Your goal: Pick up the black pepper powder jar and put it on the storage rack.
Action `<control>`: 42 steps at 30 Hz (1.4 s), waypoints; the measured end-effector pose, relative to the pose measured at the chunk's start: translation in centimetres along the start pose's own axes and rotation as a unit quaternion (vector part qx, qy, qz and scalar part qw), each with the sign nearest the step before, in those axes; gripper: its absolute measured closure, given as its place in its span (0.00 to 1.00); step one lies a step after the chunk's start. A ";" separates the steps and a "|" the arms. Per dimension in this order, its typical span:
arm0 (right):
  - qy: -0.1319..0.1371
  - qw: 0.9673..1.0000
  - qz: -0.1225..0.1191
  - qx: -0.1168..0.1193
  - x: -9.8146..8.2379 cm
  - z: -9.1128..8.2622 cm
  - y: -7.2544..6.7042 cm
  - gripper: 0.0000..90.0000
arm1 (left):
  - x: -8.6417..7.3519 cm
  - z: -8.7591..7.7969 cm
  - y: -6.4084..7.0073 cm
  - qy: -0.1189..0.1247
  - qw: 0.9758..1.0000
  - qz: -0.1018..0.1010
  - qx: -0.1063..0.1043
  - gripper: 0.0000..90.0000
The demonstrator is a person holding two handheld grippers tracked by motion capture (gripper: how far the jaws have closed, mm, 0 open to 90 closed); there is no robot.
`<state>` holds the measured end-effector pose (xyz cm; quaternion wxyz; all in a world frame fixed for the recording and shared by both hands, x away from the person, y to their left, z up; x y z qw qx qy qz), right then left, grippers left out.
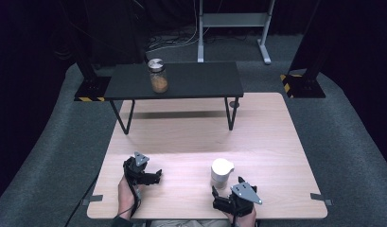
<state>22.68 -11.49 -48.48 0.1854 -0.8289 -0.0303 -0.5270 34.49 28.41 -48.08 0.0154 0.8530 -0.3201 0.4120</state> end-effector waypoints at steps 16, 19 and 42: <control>0.014 0.999 -0.006 0.040 0.7 3.5 0.8 0.33 | 0.0 0.0 0.0 0.001 1.000 0.001 0.000 0.00; 0.014 0.999 -0.009 0.037 0.7 3.5 0.6 0.33 | 0.0 0.0 0.0 0.001 1.000 0.000 0.000 0.00; 0.006 0.999 -0.010 0.038 1.1 2.8 1.0 0.33 | 0.0 0.0 0.0 0.001 1.000 0.001 -0.001 0.00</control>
Point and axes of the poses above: each handheld gripper's, and its own axes: z roughly forward along the jaws, x roughly out of its top, y roughly to its right, the point moved 6 cm from there along z, roughly forward along the jaws, and after that the axes turned 15 degrees about z, right-handed, at the moved point
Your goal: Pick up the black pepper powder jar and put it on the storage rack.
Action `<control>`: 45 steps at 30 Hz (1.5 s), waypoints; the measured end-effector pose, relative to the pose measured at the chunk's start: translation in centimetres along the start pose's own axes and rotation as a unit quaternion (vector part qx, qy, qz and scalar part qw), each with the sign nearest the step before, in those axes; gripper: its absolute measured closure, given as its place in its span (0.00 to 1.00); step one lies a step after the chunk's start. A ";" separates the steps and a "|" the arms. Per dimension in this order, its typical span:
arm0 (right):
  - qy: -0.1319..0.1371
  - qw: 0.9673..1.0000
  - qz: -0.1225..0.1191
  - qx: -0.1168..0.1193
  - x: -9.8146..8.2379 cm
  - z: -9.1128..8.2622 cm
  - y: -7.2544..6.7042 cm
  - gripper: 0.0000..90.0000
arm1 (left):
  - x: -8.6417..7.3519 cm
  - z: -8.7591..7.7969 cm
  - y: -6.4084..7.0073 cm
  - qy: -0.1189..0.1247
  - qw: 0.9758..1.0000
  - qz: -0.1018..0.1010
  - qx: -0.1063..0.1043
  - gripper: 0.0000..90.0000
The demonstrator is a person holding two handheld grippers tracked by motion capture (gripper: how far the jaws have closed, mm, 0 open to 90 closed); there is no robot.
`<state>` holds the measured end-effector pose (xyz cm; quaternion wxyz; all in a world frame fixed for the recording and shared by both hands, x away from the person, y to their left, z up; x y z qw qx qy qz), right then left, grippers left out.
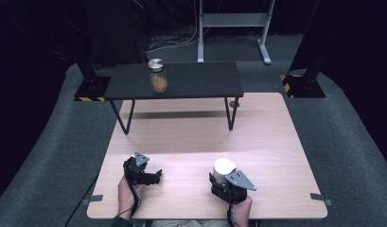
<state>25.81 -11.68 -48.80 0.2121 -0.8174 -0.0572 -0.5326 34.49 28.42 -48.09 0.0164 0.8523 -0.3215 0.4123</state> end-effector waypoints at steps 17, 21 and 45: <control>0.009 1.000 0.015 -0.007 1.5 -1.0 1.4 0.33 | 0.0 0.0 0.0 -0.001 1.000 0.002 -0.001 0.00; 0.014 1.000 0.015 -0.011 1.8 -1.3 1.7 0.33 | 0.0 0.0 0.0 -0.001 1.000 0.002 -0.001 0.00; 0.026 1.000 0.006 -0.013 5.1 -1.5 2.6 0.33 | 0.0 0.0 0.0 0.000 1.000 0.002 -0.002 0.00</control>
Point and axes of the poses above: each handheld gripper's, and its own axes: z roughly forward along the jaws, x roughly out of its top, y roughly to its right, the point moved 6 cm from there along z, roughly forward along the jaws, and after that the axes turned 15 degrees about z, right-handed, at the moved point
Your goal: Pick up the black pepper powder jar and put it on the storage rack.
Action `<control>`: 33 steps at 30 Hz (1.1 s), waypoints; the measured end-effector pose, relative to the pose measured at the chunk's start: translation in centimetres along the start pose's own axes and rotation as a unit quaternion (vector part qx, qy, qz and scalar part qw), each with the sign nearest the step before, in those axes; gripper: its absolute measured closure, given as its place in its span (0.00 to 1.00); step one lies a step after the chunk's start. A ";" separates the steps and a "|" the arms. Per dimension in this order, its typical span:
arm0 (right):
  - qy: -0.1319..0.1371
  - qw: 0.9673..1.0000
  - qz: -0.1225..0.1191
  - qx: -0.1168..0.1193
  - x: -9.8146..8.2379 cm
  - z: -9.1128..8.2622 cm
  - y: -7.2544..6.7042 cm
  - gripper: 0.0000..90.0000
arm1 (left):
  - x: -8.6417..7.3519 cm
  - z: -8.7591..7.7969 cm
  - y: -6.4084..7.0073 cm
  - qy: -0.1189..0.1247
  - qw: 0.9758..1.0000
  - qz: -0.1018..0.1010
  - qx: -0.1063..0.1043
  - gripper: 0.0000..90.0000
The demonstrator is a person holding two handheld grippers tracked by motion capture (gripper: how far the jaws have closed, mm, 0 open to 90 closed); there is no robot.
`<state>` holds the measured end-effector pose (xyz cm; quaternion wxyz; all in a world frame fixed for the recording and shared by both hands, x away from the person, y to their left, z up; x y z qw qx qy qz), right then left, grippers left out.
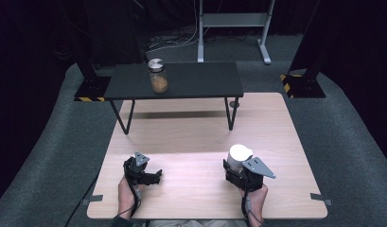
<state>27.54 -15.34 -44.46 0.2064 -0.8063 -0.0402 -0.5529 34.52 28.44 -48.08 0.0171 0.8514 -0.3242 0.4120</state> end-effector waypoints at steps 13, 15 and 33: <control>0.008 1.000 -0.016 -0.001 2.4 0.2 0.2 0.33 | 0.0 0.0 0.0 0.001 1.000 -0.001 0.000 0.00; 0.010 1.000 -0.018 -0.001 2.8 0.2 0.2 0.33 | 0.0 0.0 0.1 0.001 1.000 0.000 0.000 0.00; 0.029 0.999 -0.033 0.008 7.1 0.9 0.2 0.33 | 0.0 0.0 0.1 0.002 1.000 -0.001 0.001 0.00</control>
Point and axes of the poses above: each handheld gripper's, and its own axes: z roughly forward along the jaws, x roughly out of its top, y roughly to its right, the point moved 6 cm from there along z, roughly forward along the jaws, and after that the axes turned 15 degrees about z, right-handed, at the moved point
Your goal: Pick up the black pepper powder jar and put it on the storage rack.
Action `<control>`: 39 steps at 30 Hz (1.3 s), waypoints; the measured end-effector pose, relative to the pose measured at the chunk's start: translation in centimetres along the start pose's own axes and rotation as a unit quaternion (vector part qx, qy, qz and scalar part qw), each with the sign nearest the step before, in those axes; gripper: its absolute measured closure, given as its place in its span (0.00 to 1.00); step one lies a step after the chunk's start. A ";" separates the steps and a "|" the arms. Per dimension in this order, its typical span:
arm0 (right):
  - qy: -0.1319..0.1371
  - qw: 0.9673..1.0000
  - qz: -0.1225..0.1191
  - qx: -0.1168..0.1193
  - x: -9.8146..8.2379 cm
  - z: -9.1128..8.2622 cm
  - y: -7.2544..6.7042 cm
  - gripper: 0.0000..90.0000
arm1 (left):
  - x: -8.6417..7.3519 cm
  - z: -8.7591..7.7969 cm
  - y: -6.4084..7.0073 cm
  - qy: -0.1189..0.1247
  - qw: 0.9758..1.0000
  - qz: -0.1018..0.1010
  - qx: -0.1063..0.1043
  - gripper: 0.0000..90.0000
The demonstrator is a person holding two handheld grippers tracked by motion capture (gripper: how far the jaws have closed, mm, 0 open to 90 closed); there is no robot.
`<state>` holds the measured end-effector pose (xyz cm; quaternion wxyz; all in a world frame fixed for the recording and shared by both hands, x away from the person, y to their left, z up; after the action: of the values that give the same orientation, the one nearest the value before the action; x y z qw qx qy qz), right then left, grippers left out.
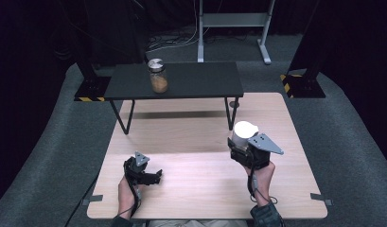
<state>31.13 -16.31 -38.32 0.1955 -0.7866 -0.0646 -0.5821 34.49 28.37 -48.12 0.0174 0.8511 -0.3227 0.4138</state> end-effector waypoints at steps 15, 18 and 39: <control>-0.005 1.000 -0.020 0.007 3.7 1.6 -0.1 0.33 | 0.0 0.0 0.0 0.000 1.000 0.000 0.000 0.00; -0.007 1.000 -0.024 0.006 4.1 1.9 -0.1 0.33 | 0.0 0.0 0.0 0.000 1.000 0.000 0.000 0.00; 0.006 0.999 -0.034 0.008 7.6 3.0 -0.4 0.33 | 0.0 0.0 0.0 -0.001 1.000 0.003 -0.002 0.00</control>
<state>36.04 -15.78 -31.76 0.1825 -0.7788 -0.0952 -0.5926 34.51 28.40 -48.09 0.0175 0.8502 -0.3264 0.4127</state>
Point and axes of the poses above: each handheld gripper's, and its own axes: z roughly forward along the jaws, x roughly out of its top, y roughly to its right, the point moved 6 cm from there along z, roughly forward along the jaws, and after that the axes turned 15 degrees about z, right-handed, at the moved point
